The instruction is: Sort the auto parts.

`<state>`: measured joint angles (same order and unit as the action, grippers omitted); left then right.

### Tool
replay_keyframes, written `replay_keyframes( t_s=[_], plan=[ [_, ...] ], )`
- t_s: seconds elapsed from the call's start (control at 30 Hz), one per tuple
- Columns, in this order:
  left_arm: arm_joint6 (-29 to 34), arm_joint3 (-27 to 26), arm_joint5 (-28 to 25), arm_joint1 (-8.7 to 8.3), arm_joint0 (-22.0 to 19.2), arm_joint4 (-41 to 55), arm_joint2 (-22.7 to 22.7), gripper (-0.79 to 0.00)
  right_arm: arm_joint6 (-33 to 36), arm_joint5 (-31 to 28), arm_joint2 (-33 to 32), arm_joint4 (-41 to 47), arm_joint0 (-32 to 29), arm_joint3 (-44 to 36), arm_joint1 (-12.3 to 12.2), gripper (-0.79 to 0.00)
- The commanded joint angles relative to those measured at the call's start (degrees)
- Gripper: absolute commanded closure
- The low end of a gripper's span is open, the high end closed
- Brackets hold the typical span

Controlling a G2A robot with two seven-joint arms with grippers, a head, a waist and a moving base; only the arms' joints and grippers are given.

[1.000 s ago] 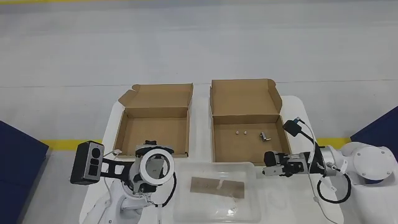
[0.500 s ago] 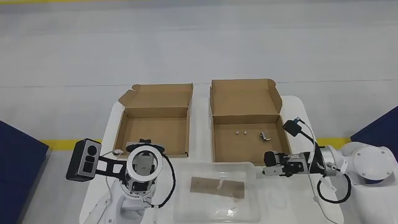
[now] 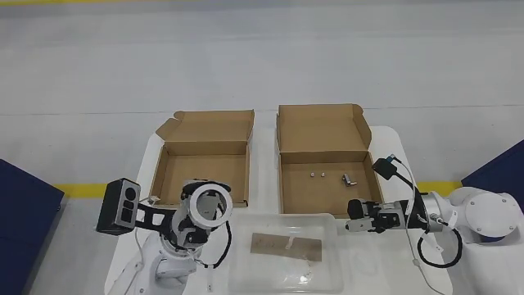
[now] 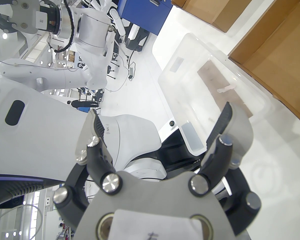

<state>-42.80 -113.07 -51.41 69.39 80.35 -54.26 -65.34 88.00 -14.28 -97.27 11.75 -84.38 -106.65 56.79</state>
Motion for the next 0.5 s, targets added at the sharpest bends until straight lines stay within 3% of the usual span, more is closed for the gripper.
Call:
replay_keyframes(
  t_s=[0.0, 0.2, 0.47],
  plan=[
    [0.5, 1.7, -1.3, -0.13, 0.2, 0.3, -1.1, 0.0, 0.0, 0.0, 0.0, 0.0, 0.0, 0.0, 0.0, -0.785],
    [0.2, 9.6, -6.5, -0.45, 0.6, 4.2, -4.5, 0.0, 0.0, 0.0, 0.0, 0.0, 0.0, 0.0, 0.0, -0.785],
    [6.8, 15.0, -6.5, -0.76, 1.2, 7.0, -5.3, 0.0, 0.0, 0.0, 0.0, 0.0, 0.0, 0.0, 0.0, -0.785]
  ],
)
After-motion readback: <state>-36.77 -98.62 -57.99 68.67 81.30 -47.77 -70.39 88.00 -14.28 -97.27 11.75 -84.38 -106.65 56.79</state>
